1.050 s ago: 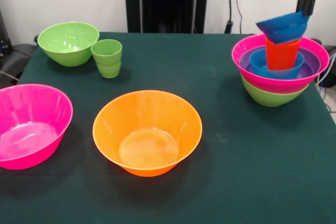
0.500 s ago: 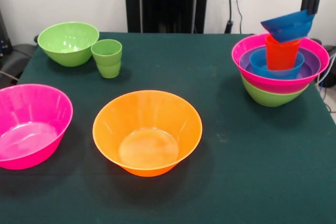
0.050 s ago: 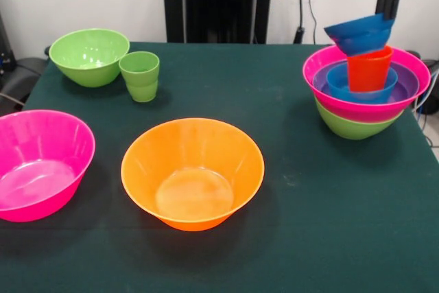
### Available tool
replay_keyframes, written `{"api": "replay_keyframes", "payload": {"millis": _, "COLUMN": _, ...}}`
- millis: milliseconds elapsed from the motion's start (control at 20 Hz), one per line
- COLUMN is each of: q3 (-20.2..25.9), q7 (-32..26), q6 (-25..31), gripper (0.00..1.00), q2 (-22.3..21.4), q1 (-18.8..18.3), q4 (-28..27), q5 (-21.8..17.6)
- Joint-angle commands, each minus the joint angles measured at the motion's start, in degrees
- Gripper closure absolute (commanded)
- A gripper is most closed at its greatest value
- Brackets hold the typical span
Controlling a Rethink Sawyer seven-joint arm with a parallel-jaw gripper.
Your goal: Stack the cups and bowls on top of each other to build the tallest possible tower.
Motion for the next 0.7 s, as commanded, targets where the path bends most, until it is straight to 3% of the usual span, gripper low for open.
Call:
{"api": "replay_keyframes", "payload": {"millis": 50, "q3": -0.4, "q7": 3.77, "q6": 0.06, "gripper": 1.0, "q2": 0.6, "q1": -0.35, "q4": 6.21, "q5": -1.16}}
{"api": "replay_keyframes", "payload": {"millis": 700, "q3": -3.18, "q7": 7.32, "q6": -1.91, "gripper": 1.0, "q2": 4.7, "q1": 2.61, "q4": 5.76, "q5": 0.38}}
